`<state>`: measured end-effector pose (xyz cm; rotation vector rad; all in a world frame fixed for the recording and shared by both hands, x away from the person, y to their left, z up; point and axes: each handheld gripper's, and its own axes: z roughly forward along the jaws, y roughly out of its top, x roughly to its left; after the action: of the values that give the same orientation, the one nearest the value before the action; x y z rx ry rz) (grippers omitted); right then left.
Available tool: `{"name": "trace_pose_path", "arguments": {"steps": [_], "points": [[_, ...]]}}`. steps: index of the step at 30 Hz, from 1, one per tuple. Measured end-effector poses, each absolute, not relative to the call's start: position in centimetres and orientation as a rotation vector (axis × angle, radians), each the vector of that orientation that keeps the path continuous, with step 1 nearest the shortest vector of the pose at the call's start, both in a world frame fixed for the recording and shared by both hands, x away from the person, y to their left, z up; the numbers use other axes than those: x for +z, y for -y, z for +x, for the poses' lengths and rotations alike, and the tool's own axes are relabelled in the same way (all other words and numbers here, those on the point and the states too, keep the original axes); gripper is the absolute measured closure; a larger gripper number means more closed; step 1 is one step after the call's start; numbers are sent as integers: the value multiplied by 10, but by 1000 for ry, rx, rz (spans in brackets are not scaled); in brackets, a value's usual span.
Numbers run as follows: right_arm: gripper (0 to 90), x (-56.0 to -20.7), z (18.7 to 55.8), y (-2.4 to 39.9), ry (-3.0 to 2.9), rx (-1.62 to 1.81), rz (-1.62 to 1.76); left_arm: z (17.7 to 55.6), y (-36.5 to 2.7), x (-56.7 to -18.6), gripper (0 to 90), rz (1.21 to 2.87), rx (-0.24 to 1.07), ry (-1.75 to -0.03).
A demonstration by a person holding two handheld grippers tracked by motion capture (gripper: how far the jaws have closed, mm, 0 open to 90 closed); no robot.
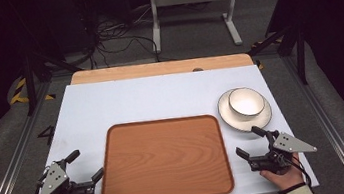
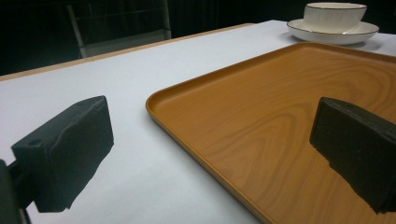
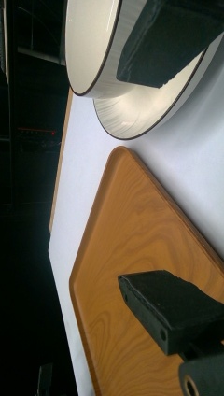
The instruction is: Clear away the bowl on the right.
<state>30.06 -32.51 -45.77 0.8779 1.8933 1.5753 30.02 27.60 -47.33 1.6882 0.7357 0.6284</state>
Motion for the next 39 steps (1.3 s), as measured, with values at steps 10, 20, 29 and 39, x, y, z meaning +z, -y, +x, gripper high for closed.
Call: {"name": "trace_pose_path", "arguments": {"steps": [10, 20, 29, 39], "points": [[77, -446, 300, 325, -1875, 1547, 870, 301, -276, -473, 2, 1702, 620, -740], [109, -417, 297, 321, -1835, 1570, 881, 301, -275, -473, 2, 1697, 623, -740], [120, -397, 297, 327, -1785, 1595, 866, 301, -276, -473, 2, 1703, 620, -740], [153, -383, 298, 335, -1790, 1579, 881, 301, -275, -473, 2, 1700, 622, -740]]}}
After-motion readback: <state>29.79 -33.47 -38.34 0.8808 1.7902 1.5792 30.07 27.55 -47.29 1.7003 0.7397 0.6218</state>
